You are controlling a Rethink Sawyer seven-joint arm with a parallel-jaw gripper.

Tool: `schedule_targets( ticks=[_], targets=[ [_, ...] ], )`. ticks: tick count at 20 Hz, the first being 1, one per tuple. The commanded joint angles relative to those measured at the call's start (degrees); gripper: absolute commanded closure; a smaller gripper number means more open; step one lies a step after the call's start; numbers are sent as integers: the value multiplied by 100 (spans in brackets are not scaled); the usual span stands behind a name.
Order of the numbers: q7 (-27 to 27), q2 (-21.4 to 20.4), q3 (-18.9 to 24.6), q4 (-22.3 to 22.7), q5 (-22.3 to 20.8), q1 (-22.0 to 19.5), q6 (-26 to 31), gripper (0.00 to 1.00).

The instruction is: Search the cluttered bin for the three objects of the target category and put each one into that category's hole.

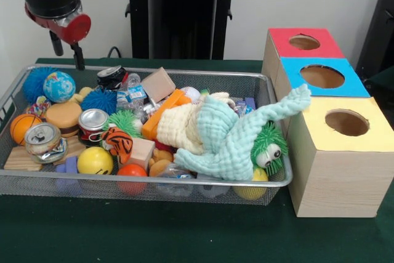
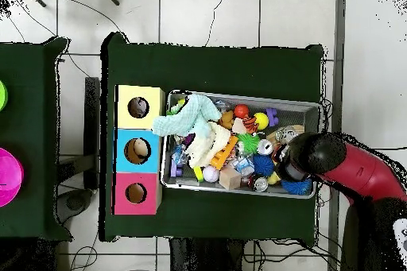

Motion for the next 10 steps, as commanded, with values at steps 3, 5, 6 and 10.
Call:
schedule_targets(
  ticks=[3, 5, 6, 10],
  targets=[
    [-465, -438, 706, 974, -283, -628, -1776, 0],
    [-601, -407, 796, 1089, -349, -839, -1901, 0],
    [-618, -394, 813, 1157, -388, -935, -1967, 0],
    [-667, -100, 860, 1137, -661, -1197, -2363, 0]
  ],
)
